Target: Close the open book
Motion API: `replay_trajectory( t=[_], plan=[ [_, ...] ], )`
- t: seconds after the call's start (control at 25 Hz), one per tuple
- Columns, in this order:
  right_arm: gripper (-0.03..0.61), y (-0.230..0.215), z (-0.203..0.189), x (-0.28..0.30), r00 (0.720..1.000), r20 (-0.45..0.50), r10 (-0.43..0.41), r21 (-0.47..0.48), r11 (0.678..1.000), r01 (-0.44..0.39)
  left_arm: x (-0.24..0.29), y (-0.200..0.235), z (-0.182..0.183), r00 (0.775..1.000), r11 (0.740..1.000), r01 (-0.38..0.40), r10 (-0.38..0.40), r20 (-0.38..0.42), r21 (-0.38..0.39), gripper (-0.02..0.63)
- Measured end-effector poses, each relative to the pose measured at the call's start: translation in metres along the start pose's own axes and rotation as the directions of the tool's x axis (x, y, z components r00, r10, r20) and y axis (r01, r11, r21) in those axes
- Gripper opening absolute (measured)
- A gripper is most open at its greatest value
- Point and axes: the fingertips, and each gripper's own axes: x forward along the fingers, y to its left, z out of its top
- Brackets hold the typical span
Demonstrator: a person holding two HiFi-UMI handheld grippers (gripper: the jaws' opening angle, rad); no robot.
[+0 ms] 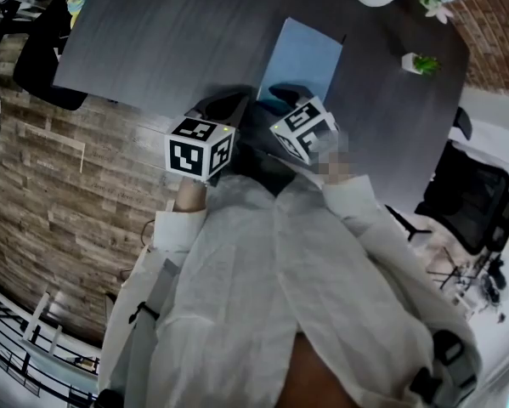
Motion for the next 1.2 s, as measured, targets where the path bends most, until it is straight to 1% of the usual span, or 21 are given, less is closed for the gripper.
replay_trajectory(
  t=[0.12, 0.24, 0.36, 0.48, 0.56, 0.76, 0.92, 1.08, 1.2],
  plan=[
    [0.148, 0.0, 0.0, 0.0, 1.0, 0.005, 0.005, 0.019, 1.0, -0.005, 0.001, 0.002, 0.005, 1.0, 1.0, 0.008, -0.008, 0.005, -0.002, 0.012],
    [0.147, -0.001, 0.001, -0.003, 0.999, 0.046, 0.027, 0.105, 0.994, -0.031, 0.001, 0.0, 0.009, 1.0, 1.0, 0.027, -0.027, 0.005, 0.016, 0.012],
    [0.147, -0.006, 0.005, -0.008, 0.993, 0.106, 0.053, 0.2, 0.977, -0.073, 0.004, -0.004, 0.012, 0.998, 0.997, 0.063, -0.064, 0.01, 0.036, 0.012],
    [0.147, -0.01, 0.01, -0.018, 0.985, 0.164, 0.056, 0.265, 0.959, -0.098, 0.006, -0.01, 0.013, 0.996, 0.994, 0.094, -0.094, 0.008, 0.05, 0.012],
    [0.147, -0.009, 0.015, -0.025, 0.977, 0.202, 0.062, 0.297, 0.947, -0.121, 0.007, -0.014, 0.016, 0.995, 0.993, 0.099, -0.1, 0.009, 0.071, 0.012],
    [0.147, -0.01, 0.021, -0.046, 0.96, 0.271, 0.067, 0.321, 0.934, -0.155, 0.008, -0.028, 0.031, 0.994, 0.989, 0.094, -0.099, 0.038, 0.115, 0.012],
    [0.147, -0.016, 0.026, -0.064, 0.938, 0.343, 0.052, 0.344, 0.922, -0.177, 0.009, -0.037, 0.044, 0.994, 0.986, 0.091, -0.097, 0.041, 0.139, 0.012],
    [0.147, -0.029, 0.029, -0.087, 0.908, 0.419, 0.005, 0.356, 0.919, -0.169, 0.01, -0.048, 0.054, 0.994, 0.984, 0.091, -0.1, 0.051, 0.154, 0.011],
    [0.147, -0.035, 0.03, -0.104, 0.887, 0.459, -0.044, 0.369, 0.918, -0.146, 0.01, -0.06, 0.059, 0.994, 0.974, 0.087, -0.099, 0.046, 0.208, 0.009]
  ],
)
